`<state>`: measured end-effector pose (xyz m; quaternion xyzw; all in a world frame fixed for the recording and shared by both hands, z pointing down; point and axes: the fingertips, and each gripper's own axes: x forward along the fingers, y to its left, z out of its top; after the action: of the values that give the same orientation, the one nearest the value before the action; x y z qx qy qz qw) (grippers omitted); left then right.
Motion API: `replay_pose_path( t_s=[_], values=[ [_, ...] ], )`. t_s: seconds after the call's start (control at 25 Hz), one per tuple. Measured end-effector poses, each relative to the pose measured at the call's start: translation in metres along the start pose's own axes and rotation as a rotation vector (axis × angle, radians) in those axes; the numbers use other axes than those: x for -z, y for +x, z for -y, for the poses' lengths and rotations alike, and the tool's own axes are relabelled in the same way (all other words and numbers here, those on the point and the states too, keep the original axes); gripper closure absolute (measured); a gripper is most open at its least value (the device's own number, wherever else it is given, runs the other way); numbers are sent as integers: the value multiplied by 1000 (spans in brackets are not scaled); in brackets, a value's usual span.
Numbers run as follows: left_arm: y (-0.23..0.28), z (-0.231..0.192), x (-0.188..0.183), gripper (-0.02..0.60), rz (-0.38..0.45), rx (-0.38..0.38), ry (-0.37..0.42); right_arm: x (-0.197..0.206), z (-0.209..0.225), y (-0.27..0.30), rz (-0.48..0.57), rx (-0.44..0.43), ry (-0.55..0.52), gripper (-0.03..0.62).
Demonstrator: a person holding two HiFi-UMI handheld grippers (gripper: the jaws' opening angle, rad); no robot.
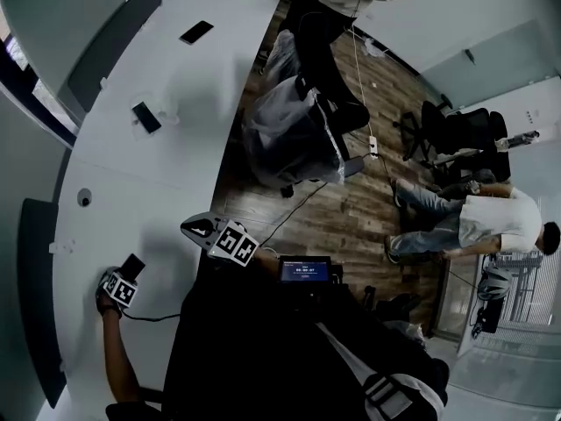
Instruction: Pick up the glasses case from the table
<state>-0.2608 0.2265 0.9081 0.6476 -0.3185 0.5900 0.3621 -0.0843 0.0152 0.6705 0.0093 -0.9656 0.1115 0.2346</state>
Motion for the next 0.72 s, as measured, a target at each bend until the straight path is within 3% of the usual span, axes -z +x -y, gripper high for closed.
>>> replay_pose_path(
  t_s=[0.72],
  values=[
    [4, 4, -6, 290, 67, 26, -119, -10, 3, -4, 18, -11, -22, 586]
  ],
)
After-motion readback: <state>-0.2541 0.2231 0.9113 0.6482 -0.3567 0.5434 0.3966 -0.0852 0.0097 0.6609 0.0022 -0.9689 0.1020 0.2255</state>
